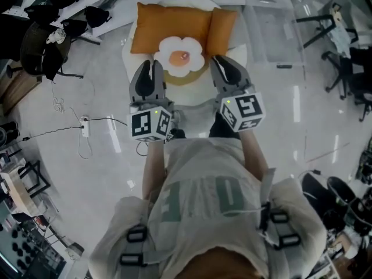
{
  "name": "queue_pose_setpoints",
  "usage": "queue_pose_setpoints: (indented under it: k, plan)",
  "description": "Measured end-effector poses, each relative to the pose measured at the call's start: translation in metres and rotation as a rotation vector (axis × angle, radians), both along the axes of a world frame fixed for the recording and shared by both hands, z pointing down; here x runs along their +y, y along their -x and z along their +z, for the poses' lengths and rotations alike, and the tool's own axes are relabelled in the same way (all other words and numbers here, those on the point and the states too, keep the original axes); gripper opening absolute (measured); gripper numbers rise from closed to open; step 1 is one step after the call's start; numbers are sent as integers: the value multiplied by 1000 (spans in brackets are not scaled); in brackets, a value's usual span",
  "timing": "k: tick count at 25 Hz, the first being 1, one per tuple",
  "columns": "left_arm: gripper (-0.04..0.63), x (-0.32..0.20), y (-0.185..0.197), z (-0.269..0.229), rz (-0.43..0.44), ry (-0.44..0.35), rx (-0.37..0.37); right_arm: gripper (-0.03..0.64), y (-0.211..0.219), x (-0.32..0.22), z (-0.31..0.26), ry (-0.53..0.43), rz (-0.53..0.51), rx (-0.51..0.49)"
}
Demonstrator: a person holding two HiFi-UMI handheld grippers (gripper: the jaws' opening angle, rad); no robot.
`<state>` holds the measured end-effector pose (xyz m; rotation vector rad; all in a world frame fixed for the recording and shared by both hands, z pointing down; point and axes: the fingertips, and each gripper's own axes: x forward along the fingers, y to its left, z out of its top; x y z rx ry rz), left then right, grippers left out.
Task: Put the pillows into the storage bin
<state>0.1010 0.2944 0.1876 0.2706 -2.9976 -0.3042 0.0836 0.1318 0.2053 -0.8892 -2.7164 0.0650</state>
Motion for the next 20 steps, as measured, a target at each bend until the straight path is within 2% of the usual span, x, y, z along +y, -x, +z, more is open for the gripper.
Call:
queue_pose_setpoints:
  k: [1,2,4,7,9,11,16,18,20]
  plan:
    - [108,-2,3,7,18,-40,17,100,3,-1,5,1,-4,18]
    - [144,-2,6,15,28,-89,36,229,7,-1,12,4,-3,43]
    - [209,3,10,37,24,-211,71,277,15,-4,29,21,5,96]
    - [237,17,17,99,-38,-414,154,296,34,-9,71,84,12,199]
    - [241,25,24,161,-99,-532,245,303,52,-15,111,108,23,282]
    - [243,32,32,231,-151,-616,342,310,71,-19,160,106,26,353]
    - [253,26,46,412,-210,-710,558,319,109,-28,312,147,32,546]
    - [253,12,50,478,-191,-733,638,321,121,-32,382,94,5,587]
    - [255,-4,50,542,-125,-720,717,324,129,-32,455,-26,-63,606]
